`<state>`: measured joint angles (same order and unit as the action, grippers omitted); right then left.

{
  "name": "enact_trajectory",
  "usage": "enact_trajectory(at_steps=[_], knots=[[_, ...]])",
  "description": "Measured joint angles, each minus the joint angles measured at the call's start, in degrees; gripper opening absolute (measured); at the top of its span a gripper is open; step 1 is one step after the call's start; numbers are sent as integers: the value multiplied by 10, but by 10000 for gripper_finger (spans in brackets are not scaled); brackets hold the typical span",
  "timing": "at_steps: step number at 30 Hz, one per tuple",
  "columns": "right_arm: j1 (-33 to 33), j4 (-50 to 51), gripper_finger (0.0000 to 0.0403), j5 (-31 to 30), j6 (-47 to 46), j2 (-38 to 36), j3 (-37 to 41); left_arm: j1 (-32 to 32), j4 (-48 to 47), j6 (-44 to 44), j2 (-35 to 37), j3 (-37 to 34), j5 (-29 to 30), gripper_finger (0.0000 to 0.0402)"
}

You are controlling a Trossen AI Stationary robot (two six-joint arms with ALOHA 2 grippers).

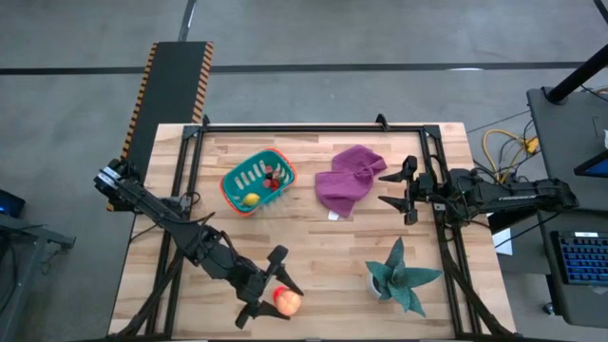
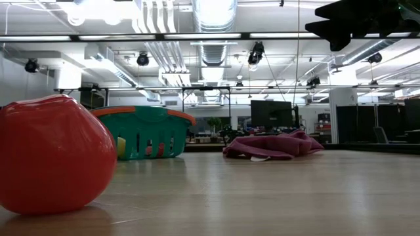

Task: Pick and placing Produce into tupperware
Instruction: Put the orange peach into the blue basket

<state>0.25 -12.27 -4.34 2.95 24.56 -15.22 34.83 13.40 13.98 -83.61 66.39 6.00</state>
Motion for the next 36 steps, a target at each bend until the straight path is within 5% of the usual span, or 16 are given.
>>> enact_trajectory(at_steps=[7, 12, 16, 22, 26, 36], knots=[[0, 0, 247, 0, 0, 0, 0, 0, -1, 0, 0, 0, 6, 240], [0, 0, 247, 0, 0, 0, 0, 0, 0, -2, 0, 0, 107, 240], [0, 0, 247, 0, 0, 0, 0, 0, -5, -1, 0, 0, 246, 240], [0, 0, 247, 0, 0, 0, 0, 0, -5, 2, 0, 0, 562, 240], [0, 0, 247, 0, 0, 0, 0, 0, -7, 24, 0, 0, 696, 240], [0, 0, 247, 0, -5, 0, 0, 0, -19, 33, 0, -1, 723, 240]])
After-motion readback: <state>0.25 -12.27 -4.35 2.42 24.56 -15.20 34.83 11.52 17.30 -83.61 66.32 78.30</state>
